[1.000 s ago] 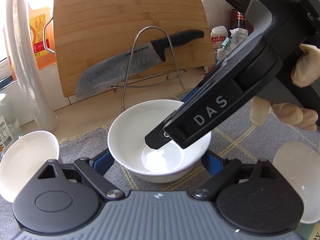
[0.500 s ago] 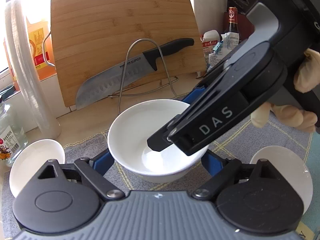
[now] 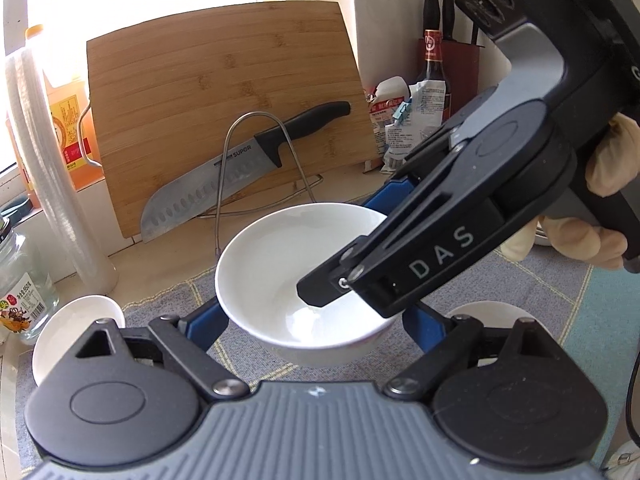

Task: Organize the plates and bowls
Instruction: 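Carry the held bowl with the right gripper over another white bowl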

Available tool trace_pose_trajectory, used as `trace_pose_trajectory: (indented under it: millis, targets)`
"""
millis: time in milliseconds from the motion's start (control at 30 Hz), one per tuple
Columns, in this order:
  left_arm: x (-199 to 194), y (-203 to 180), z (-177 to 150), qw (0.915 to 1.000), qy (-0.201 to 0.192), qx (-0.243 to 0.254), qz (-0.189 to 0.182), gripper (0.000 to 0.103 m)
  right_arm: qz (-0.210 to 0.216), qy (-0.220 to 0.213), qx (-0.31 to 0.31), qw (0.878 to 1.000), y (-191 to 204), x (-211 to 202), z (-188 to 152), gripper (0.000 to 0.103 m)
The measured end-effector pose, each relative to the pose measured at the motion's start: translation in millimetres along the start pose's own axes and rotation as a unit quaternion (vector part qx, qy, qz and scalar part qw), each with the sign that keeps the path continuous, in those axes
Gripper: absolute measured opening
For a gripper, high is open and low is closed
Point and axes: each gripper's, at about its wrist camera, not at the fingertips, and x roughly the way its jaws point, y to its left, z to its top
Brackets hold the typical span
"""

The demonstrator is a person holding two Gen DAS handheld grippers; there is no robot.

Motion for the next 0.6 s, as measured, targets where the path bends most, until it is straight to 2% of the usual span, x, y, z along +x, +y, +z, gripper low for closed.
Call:
trace_pose_trajectory:
  millis: [600]
  targets:
    - [-28.5,-44.4,4.1,0.9997,-0.001,0.016,-0.017,0.093,-0.014,-0.013,0.006,1.0,3.3,-52.0,-36.7,0.07]
